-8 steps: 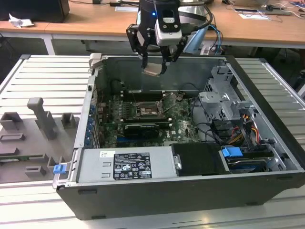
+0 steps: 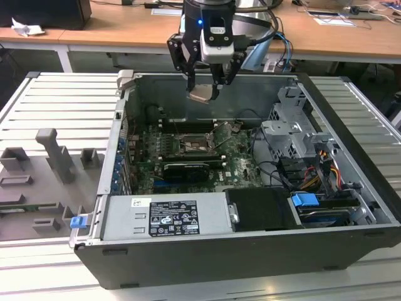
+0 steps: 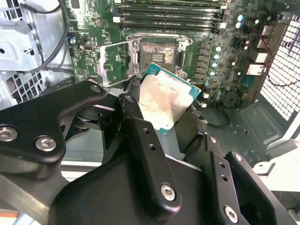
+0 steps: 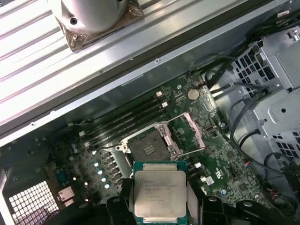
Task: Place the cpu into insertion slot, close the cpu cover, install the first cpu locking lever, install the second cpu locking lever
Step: 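Place the cpu into insertion slot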
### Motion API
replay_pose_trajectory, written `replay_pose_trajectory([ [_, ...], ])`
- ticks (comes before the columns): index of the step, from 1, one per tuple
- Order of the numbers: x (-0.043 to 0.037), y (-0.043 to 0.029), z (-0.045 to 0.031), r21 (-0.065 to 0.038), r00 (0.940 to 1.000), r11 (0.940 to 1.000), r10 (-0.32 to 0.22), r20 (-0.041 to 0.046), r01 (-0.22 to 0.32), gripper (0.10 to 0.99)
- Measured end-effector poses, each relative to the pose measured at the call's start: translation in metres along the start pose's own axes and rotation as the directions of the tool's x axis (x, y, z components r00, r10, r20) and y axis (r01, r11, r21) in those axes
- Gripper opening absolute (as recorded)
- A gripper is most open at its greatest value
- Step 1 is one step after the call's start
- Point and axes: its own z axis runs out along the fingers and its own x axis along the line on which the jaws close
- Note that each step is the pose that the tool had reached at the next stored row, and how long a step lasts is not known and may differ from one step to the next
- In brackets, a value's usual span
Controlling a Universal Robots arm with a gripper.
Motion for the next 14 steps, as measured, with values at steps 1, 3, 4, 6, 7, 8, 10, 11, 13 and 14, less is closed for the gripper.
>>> replay_pose_trajectory([
  [1, 0.0, 0.0, 0.0006, 0.0, 1.0, 1.0, 0.0, 0.0, 0.0, 0.541],
  [3, 0.0, -0.0002, 0.0023, 0.0, 1.0, 1.0, 0.0, 0.0, 0.0, 0.541],
  [4, -0.0001, -0.0003, 0.003, 0.0, 1.0, 1.0, 0.0, 0.0, 0.0, 0.541],
  [6, -0.0001, -0.0004, 0.0047, 0.001, 1.0, 1.0, 0.004, -0.0002, -0.004, 0.541],
  [7, -0.0001, -0.0004, 0.0053, 0.001, 0.9998, 0.9998, 0.022, 0.001, -0.022, 0.541],
  [8, -0.0001, -0.0005, 0.0056, 0.0, 0.9995, 0.9995, 0.032, 0.0018, -0.032, 0.541],
  [10, -0.0001, -0.0005, 0.0063, 0.0, 0.9989, 0.9989, 0.048, 0.003, -0.048, 0.541],
  [11, -0.0001, -0.0006, 0.0068, 0.0, 0.9983, 0.9983, 0.058, 0.0038, -0.058, 0.541],
  [13, -0.0001, -0.0006, 0.0073, 0.0, 0.9974, 0.9974, 0.072, 0.0049, -0.072, 0.541],
  [14, -0.0001, -0.0006, 0.0077, -0.001, 0.9966, 0.9966, 0.082, 0.0056, -0.082, 0.541],
])
